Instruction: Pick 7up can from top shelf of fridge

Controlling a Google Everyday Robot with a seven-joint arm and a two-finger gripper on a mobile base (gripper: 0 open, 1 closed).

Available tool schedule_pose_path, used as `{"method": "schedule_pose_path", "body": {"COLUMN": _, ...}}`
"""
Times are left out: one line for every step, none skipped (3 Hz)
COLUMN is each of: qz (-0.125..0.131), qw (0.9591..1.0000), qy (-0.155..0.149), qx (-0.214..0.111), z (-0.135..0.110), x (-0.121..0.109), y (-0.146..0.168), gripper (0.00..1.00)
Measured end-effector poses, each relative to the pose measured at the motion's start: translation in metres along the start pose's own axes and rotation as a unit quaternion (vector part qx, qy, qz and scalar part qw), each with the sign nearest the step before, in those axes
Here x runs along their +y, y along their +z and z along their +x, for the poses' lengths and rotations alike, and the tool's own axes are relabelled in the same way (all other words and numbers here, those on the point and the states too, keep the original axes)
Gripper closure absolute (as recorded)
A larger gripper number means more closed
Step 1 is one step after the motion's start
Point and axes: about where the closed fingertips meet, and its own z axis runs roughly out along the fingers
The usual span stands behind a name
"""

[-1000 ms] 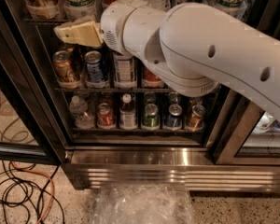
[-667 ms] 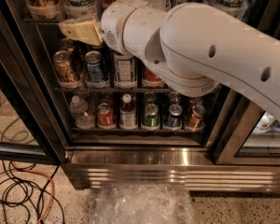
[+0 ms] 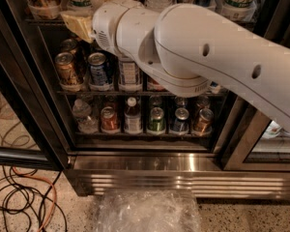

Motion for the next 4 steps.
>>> {"method": "schedule_pose_path", "body": {"qz": -0.001, "qw": 1.0, "qy": 0.004, "qx": 0.0, "z": 0.01, "x": 0.001, "y": 0.017, "gripper": 0.26}}
{"method": "schedule_pose_path", "body": {"qz": 0.005, "qw": 1.0, "qy": -0.002, "qx": -0.005, "z": 0.014, "x": -0.005, "y": 0.035, "gripper": 0.23}}
{"method": "schedule_pose_path", "body": {"qz": 0.011, "qw": 0.9997, "qy": -0.012, "qx": -0.017, "z": 0.007, "x": -0.013, "y": 0.053, "gripper": 0.31}}
{"method": "schedule_pose_path", "body": {"qz": 0.019, "qw": 0.9989, "qy": -0.027, "qx": -0.034, "z": -0.008, "x": -0.024, "y": 0.068, "gripper": 0.31}}
